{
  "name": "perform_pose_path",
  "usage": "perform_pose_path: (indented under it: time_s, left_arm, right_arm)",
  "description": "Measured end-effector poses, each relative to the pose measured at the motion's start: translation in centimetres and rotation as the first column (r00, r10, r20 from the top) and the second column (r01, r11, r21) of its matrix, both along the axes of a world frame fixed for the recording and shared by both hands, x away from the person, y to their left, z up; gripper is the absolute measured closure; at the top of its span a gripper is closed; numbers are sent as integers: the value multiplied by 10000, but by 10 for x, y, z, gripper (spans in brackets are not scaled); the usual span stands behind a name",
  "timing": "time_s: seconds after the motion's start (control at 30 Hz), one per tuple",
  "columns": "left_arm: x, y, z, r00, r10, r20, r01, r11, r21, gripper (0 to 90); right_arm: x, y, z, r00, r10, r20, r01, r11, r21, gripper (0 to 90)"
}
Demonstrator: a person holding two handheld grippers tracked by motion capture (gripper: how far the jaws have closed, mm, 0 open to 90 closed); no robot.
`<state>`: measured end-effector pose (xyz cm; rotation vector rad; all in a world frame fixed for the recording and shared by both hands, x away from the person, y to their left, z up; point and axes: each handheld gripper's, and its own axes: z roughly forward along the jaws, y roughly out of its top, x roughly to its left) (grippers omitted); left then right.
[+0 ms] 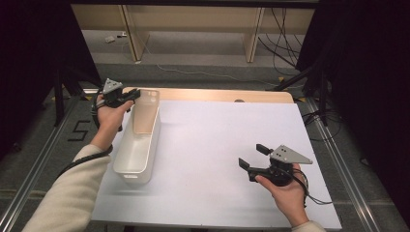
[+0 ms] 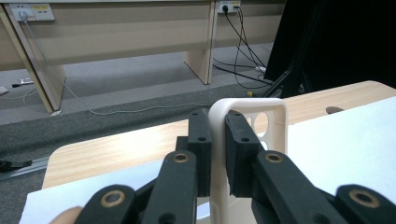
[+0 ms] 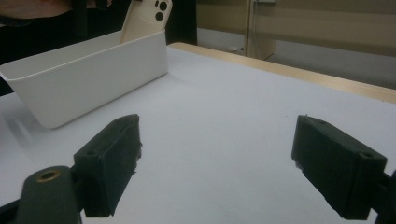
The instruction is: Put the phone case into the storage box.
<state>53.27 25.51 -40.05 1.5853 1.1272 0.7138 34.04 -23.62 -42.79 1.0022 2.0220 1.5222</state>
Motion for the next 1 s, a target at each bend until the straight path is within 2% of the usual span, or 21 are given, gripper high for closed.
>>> perform_pose_path:
  time_s: [0.07,0.2,0.93,1.0]
  left_arm:
    - [0,0,0,10000,1,8,-1,10000,3,816]
    - [0,0,-1,10000,24,4,-24,10000,-6,816]
    - [3,5,-5,9999,113,-110,-113,9999,66,809]
    - [3,5,-6,9998,124,-152,-123,9999,91,808]
  right_arm:
    - [0,-1,1,10000,17,-79,-18,9999,-128,170]
    - [0,0,0,10000,-13,18,13,10000,-2,170]
    - [1,0,-1,10000,40,35,-40,10000,-31,169]
    - [0,0,0,9999,47,-107,-48,10000,-43,169]
